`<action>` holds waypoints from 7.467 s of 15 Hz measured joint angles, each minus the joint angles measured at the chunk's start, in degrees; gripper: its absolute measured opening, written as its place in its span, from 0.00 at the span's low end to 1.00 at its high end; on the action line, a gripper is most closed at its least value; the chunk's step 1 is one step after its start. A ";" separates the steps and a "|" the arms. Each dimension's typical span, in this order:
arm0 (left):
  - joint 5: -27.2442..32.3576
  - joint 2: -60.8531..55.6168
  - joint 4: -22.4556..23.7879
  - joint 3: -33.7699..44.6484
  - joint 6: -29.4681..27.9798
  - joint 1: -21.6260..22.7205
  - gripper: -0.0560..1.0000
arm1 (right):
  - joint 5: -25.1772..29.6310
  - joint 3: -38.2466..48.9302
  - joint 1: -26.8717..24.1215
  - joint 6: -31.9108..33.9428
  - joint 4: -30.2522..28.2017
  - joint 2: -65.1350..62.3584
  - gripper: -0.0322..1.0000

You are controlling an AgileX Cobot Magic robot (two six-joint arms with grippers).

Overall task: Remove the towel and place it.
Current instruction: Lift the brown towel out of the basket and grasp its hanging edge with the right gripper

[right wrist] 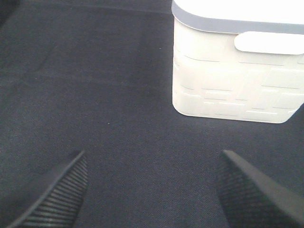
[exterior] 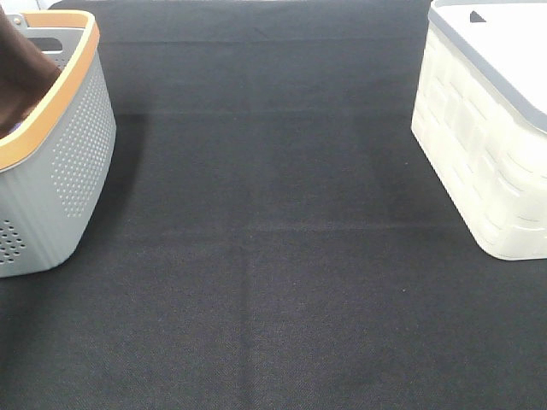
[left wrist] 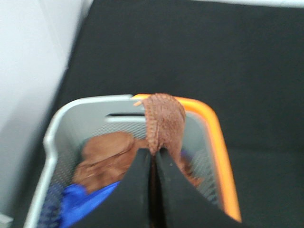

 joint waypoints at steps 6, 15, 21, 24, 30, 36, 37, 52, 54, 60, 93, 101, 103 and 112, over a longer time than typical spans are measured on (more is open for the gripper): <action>-3.44 -5.44 -24.81 -0.06 8.59 0.00 0.06 | -0.34 0.00 0.00 1.03 7.96 1.26 0.72; -9.91 -5.50 -52.77 -0.06 26.18 -11.00 0.06 | -17.88 -0.40 5.04 -27.04 39.48 24.92 0.68; -19.82 -2.29 -51.17 -0.06 28.88 -25.32 0.06 | -19.71 -6.99 11.57 -46.98 50.76 43.03 0.68; -25.95 0.69 -48.41 -0.06 28.99 -31.46 0.06 | -22.46 -11.52 14.32 -49.90 51.17 52.77 0.68; -31.17 5.67 -43.95 -0.06 29.11 -39.08 0.06 | -45.89 -16.16 32.89 -51.91 40.34 67.27 0.68; -34.32 5.79 -42.51 -0.06 29.11 -40.45 0.06 | -69.96 -16.39 44.81 -51.39 39.76 78.09 0.69; -34.32 5.79 -42.34 -0.06 29.11 -40.45 0.06 | -73.57 -16.39 46.87 -51.39 39.59 79.47 0.69; -31.23 5.79 -33.12 -0.06 29.11 -44.23 0.06 | -93.45 -20.45 52.77 -33.98 41.60 92.99 0.81; -31.23 5.79 -31.05 -0.06 29.11 -44.46 0.06 | -94.19 -20.51 52.77 -32.83 43.77 93.05 0.87; -31.11 5.44 -29.91 -0.06 29.11 -44.46 0.06 | -95.45 -20.57 52.77 -36.15 55.18 93.11 0.91; -34.43 6.36 -14.95 -0.06 29.11 -46.18 0.06 | -83.42 -25.61 52.77 -44.86 60.50 93.28 0.51; -34.43 8.65 -14.55 -0.06 29.11 -46.18 0.06 | -81.42 -25.61 52.77 -22.23 22.00 93.28 0.52; -34.38 8.65 -14.55 -0.06 29.11 -46.18 0.06 | -87.03 -25.67 52.77 -15.30 9.22 93.91 0.52; -29.85 8.65 -14.55 -0.06 29.11 -46.18 0.06 | -103.42 -31.68 52.77 -20.86 26.59 105.08 0.52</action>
